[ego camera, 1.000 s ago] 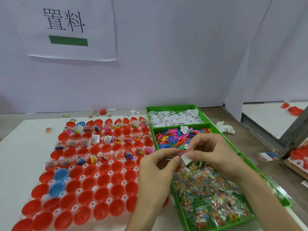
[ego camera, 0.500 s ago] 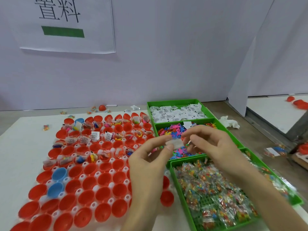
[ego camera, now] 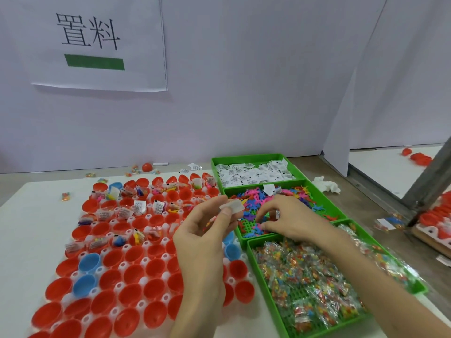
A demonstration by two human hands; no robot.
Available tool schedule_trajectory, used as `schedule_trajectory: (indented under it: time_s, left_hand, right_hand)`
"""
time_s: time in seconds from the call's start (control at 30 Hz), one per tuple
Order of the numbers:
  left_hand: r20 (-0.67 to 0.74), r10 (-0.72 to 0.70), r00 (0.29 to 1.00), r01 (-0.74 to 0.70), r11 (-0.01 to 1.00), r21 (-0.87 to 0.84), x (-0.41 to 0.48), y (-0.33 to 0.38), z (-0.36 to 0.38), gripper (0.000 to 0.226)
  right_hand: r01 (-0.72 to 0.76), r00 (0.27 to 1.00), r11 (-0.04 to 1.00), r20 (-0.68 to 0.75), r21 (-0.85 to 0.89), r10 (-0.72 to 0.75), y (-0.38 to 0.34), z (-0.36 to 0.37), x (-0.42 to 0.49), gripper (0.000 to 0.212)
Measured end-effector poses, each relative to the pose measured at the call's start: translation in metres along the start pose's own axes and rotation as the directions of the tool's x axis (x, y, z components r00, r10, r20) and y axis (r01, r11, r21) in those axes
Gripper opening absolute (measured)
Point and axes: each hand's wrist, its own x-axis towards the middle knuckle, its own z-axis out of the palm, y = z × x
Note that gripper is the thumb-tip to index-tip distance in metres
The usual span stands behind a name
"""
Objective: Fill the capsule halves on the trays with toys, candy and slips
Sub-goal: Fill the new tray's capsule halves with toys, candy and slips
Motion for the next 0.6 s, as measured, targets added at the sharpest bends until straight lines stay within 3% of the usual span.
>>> schedule_trajectory:
  time_s: [0.43, 0.6]
  left_hand:
    - [0.006, -0.031, 0.999, 0.031, 1.000, 0.002, 0.0029, -0.0044, -0.0034, 0.020]
    - [0.004, -0.042, 0.999, 0.041, 0.998, 0.049, 0.0039, -0.0064, -0.0032, 0.020]
  right_hand:
    - [-0.008, 0.998, 0.999, -0.061, 0.053, 0.011, 0.0052, 0.0072, -0.0034, 0.020]
    - [0.101, 0.952, 0.971, -0.305, 0.217, -0.030, 0.0080, 0.0048, -0.0080, 0.015]
